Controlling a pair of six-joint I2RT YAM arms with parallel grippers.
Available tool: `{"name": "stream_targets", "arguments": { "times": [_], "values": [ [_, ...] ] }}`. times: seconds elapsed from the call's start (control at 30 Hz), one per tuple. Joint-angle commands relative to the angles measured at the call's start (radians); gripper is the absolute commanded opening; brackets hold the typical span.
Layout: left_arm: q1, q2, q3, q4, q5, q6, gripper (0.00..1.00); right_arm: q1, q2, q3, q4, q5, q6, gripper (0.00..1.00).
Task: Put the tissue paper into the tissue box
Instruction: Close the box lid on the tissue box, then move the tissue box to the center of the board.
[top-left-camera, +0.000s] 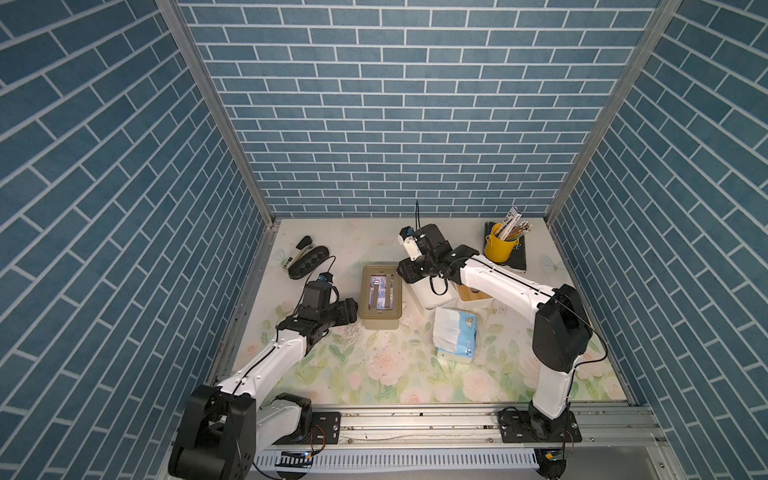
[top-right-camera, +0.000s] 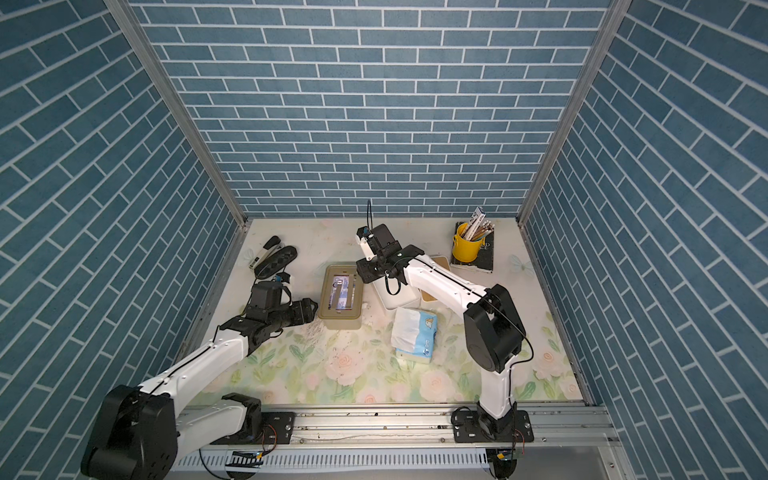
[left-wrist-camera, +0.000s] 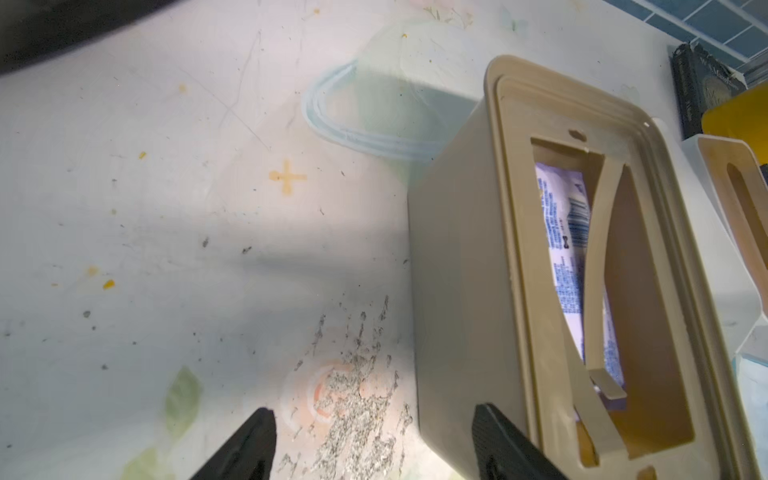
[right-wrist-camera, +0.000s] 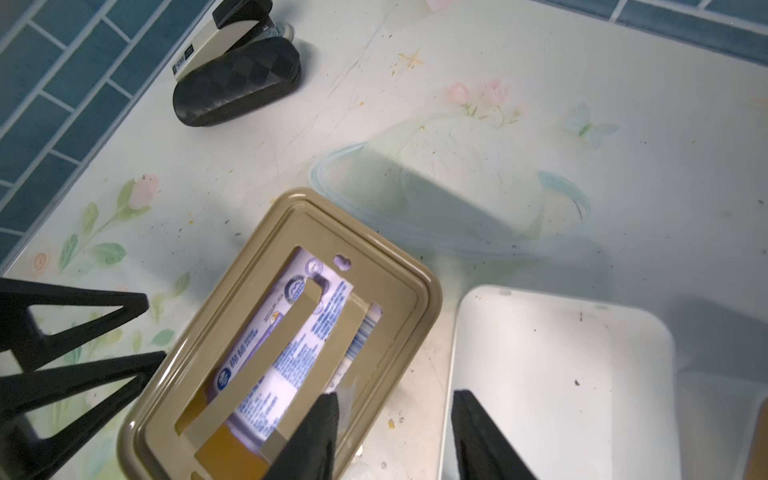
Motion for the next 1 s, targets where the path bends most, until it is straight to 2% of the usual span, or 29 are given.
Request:
{"name": "stream_targets", "arguments": {
  "times": [0.0, 0.23, 0.5, 0.67, 0.97],
  "values": [
    [-0.007, 0.009, -0.002, 0.072, 0.057, -0.027, 0.79, 0.023, -0.084, -0.12, 0.045, -0.025, 0.054, 0.51],
    [-0.008, -0.023, 0.039, 0.084, 0.037, -0.046, 0.79, 0.05, -0.13, -0.235, 0.091, -0.032, 0.087, 0.52],
    [-0.007, 0.096, 0.121, 0.143, 0.081, -0.045, 0.79, 0.052, -0.1, -0.236, 0.109, -0.038, 0.091, 0.51],
    [-0.008, 0.158, 0.119, 0.185, 0.095, -0.046, 0.78, 0.052, -0.065, -0.236, 0.117, -0.037, 0.088, 0.44],
    [-0.007, 0.222, 0.099, 0.19, 0.035, -0.018, 0.76, 0.052, -0.012, -0.231, 0.125, -0.039, 0.086, 0.29]
  ]
}}
